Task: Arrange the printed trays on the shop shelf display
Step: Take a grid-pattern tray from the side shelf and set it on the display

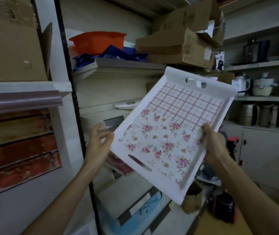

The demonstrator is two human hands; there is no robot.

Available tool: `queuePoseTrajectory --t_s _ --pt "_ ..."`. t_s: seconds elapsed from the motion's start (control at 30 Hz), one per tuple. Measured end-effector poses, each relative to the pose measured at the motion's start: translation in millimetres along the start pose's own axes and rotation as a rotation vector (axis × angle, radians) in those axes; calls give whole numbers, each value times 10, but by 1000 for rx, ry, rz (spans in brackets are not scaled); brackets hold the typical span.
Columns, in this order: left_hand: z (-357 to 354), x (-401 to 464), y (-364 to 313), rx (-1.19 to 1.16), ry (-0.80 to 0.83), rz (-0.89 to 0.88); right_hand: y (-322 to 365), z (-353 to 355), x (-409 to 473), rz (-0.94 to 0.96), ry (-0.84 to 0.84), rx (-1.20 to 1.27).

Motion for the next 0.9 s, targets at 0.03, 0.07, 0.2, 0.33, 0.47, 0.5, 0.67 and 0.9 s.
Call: queuePoseTrajectory --t_s 0.03,0.07,0.2,0.33,0.47,0.5,0.67,0.9 --pt "1 -71 -12 50 27 -37 -23 76 -55 13 9 -16" --pt "-2 -130 5 96 54 -54 -53 138 -108 29 27 -35" --pt "-43 -363 131 255 185 -75 -167 307 -354 91 55 -112" --pt "-13 -598 220 243 218 -13 -300 339 -558 142 92 -206" --pt "210 -808 277 264 140 -7 -472 283 -704 128 156 -236" --pt "285 -852 288 271 124 -16 -498 246 -760 132 182 -241" --pt "673 -1032 343 260 56 1 -821 94 -1009 79 283 -258" --pt "1381 -1326 647 296 -32 55 -1431 -254 -1472 -45 428 -285"
Point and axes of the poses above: each hand's wrist, its own x-axis towards the middle knuckle, its own z-axis out of the back of the hand, y = z × x, the point moved 9 cm from there along x, towards the middle knuckle, and after that the axes turned 8 degrees about -y, right-handed, at the moved point
